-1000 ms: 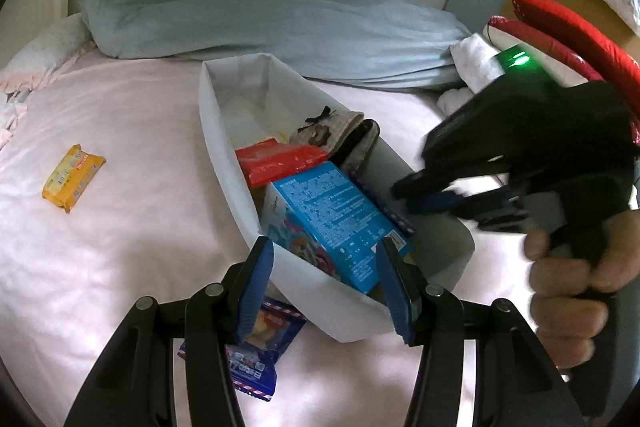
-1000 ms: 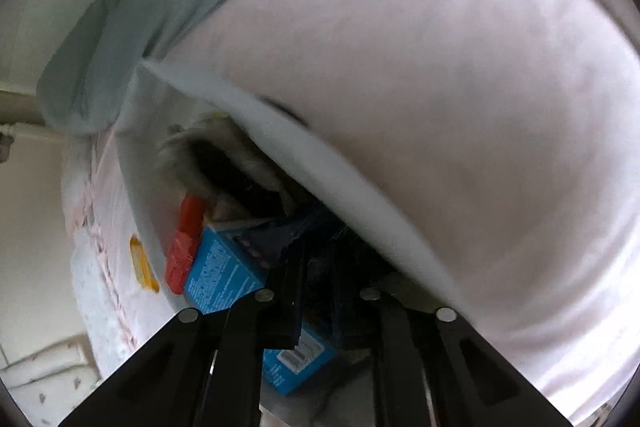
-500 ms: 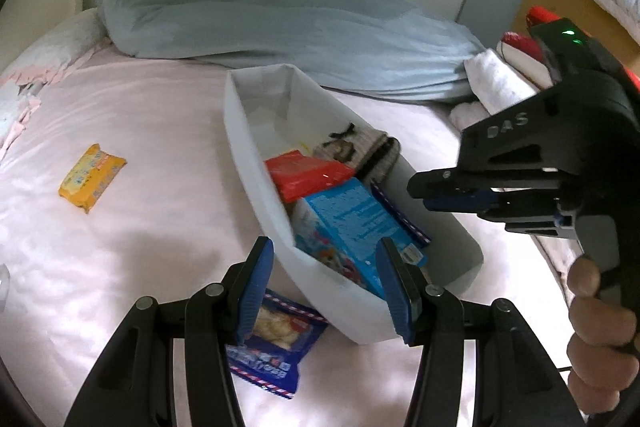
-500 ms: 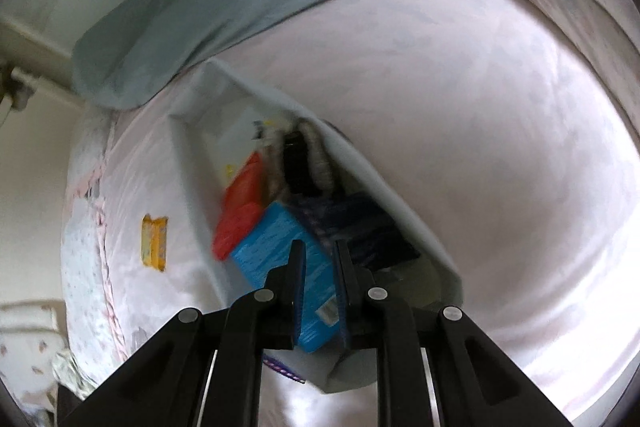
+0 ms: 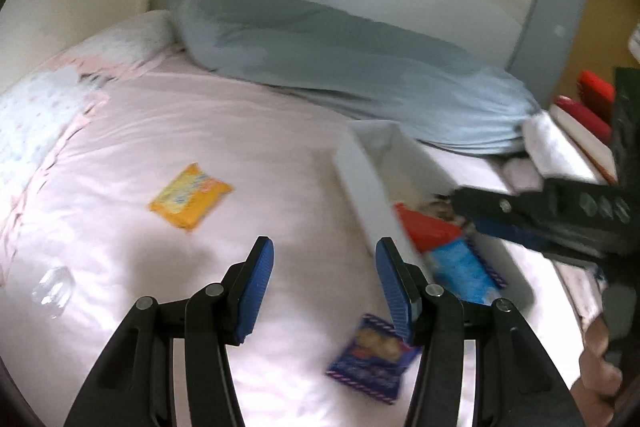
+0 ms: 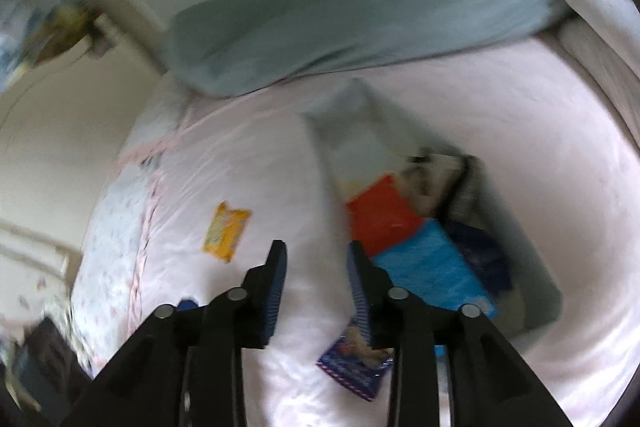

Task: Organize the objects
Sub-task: 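Move the right tool down to the blue-white cookie packet beside the box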

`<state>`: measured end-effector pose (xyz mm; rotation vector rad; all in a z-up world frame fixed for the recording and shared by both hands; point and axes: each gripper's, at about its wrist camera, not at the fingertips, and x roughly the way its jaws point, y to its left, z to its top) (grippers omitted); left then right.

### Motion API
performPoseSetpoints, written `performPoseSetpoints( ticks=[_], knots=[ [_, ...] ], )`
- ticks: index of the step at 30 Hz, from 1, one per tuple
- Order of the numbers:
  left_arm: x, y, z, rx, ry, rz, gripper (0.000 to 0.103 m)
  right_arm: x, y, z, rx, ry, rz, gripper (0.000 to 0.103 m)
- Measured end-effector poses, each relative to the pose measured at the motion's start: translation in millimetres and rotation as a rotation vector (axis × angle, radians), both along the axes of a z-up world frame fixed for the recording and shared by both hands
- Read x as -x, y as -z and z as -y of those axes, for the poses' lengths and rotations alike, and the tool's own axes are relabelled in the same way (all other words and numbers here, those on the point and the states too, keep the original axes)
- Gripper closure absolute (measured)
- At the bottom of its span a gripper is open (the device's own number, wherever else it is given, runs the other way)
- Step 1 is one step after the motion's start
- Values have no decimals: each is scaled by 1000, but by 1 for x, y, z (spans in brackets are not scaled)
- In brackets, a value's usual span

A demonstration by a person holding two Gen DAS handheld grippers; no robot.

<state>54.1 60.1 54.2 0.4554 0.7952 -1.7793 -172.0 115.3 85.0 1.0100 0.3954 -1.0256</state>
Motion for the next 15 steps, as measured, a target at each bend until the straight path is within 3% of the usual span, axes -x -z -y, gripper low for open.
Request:
performPoseSetpoints(
  ticks=[3,5,11,15],
  knots=[
    [-17,2,3,-26,-27,-16,51,-29,10,0,-63,-79,-31,56],
    [-23,3,3,-32,-33,19,55,-45,22,0,-131,-118,-49,56],
    [-35,4,-5,-15,-9,91,55,-57,35,-7,-242,-127,-100,56],
    [-48,12,2,-71,-34,90,55,-56,54,-9,-364,-103,-117,56]
  ],
)
